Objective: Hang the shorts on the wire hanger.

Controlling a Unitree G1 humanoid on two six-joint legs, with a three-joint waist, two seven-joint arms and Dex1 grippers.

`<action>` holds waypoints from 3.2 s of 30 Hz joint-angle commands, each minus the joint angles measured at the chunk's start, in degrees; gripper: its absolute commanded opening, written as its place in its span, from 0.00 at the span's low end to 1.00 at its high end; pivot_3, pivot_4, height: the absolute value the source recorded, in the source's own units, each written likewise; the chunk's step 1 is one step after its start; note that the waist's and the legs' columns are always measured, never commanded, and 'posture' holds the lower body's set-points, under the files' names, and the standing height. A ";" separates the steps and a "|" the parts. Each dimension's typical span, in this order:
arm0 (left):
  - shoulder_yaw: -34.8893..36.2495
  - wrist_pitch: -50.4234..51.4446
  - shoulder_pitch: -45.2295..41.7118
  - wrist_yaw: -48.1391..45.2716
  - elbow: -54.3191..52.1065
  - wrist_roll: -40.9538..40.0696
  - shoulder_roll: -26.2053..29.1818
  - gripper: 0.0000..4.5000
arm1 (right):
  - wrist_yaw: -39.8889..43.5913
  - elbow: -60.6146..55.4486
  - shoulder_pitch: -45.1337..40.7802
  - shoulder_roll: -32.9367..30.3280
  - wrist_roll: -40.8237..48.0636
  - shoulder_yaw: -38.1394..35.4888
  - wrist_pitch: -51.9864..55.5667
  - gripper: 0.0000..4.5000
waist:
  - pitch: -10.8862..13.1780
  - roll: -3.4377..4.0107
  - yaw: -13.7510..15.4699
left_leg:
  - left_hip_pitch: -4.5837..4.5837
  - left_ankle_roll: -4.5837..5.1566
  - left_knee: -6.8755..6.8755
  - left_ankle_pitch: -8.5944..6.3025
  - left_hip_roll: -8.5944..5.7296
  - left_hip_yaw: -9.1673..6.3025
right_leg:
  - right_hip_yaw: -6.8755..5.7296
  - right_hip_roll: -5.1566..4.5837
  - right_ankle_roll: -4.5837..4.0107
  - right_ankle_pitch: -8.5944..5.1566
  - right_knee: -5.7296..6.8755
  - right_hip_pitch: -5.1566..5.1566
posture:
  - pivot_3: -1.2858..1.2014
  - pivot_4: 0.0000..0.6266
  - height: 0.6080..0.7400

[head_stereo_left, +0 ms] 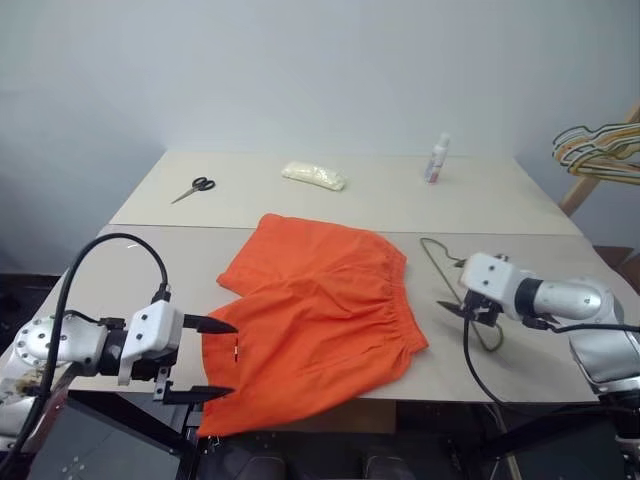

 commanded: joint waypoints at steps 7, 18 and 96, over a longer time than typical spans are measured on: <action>-6.10 1.85 -11.59 4.65 -0.32 -1.74 -7.66 1.00 | -5.67 11.10 -9.45 8.60 7.10 -4.24 21.10 0.98 | 0.00 0.02 -0.83 | -0.09 0.00 -0.01 0.00 0.13 0.00 | 0.12 0.20 -0.06 0.09 -0.06 -0.05 | 0.52 0.00 1.00; -7.77 0.92 -13.75 3.18 0.88 -1.34 -8.54 1.00 | -4.35 17.17 -9.68 7.75 5.63 1.95 23.51 0.90 | 0.00 0.03 -1.67 | -0.05 0.00 -0.01 0.00 0.38 0.07 | 0.15 0.50 -0.10 0.12 -0.11 -0.02 | 0.53 0.00 1.00; 1.92 21.57 -38.11 27.12 15.44 -19.43 -32.71 0.00 | -3.22 -24.26 4.37 15.04 33.21 -10.02 4.01 1.00 | -0.07 -0.03 -4.87 | -0.79 -0.13 0.17 0.05 0.34 0.18 | 0.64 0.68 -0.12 0.61 -0.12 -0.79 | 0.49 0.00 1.00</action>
